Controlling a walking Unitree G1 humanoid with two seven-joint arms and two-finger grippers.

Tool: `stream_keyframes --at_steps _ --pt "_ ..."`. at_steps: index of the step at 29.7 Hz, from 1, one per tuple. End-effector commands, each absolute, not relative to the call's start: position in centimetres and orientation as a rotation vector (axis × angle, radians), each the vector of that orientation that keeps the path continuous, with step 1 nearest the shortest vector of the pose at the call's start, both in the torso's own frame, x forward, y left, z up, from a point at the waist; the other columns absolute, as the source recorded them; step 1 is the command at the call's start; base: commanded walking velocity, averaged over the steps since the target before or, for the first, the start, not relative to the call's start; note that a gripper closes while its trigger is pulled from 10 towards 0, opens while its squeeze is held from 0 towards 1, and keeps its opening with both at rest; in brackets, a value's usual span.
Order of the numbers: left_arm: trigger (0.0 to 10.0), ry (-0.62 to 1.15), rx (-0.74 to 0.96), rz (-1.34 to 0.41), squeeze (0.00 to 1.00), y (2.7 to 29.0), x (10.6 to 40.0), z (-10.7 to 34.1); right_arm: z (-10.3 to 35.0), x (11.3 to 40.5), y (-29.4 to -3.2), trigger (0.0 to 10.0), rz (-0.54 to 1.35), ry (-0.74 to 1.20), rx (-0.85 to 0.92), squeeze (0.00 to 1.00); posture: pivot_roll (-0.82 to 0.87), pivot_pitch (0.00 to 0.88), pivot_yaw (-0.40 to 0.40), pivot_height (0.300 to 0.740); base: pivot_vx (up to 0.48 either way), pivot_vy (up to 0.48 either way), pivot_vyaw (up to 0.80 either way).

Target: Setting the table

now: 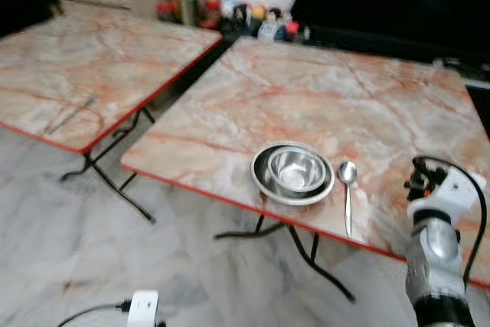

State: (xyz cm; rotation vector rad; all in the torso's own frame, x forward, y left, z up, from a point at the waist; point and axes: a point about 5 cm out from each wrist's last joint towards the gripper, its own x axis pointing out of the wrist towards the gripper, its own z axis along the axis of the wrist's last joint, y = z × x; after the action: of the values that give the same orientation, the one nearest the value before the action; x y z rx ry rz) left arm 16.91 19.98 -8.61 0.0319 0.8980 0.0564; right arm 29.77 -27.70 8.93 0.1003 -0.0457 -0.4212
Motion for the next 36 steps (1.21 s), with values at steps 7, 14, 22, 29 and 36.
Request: stream_keyframes --at_steps 7,14,22,29,36 --pt "10.0 0.913 0.04 0.054 0.0 20.0 16.5 -8.8 8.8 30.0 -27.6 10.0 -0.433 -0.04 0.12 0.0 0.0 0.0 -0.009 0.736 0.0 0.358 -0.46" --pt "10.0 0.912 0.042 0.056 0.0 20.1 16.5 -8.8 7.6 30.1 -27.4 10.0 -0.445 0.03 0.132 0.0 0.0 0.0 -0.002 0.736 0.0 0.257 0.0" --pt "10.0 0.913 0.044 0.058 0.0 20.2 16.6 -8.7 6.3 29.9 -27.1 10.0 -0.444 0.098 0.171 0.0 0.0 0.0 -0.002 0.736 0.0 0.045 -0.06" --pt "10.0 0.914 0.045 0.061 0.0 20.2 16.7 -8.7 3.8 29.0 -27.1 10.0 -0.458 0.242 0.166 0.0 0.0 0.0 -0.003 0.736 0.0 0.102 -0.39" --pt "10.0 0.915 0.049 0.058 0.0 20.1 16.8 -8.7 0.8 26.9 -27.2 10.0 -0.468 0.401 0.129 0.0 0.0 0.0 -0.005 0.736 0.0 0.0 0.0"
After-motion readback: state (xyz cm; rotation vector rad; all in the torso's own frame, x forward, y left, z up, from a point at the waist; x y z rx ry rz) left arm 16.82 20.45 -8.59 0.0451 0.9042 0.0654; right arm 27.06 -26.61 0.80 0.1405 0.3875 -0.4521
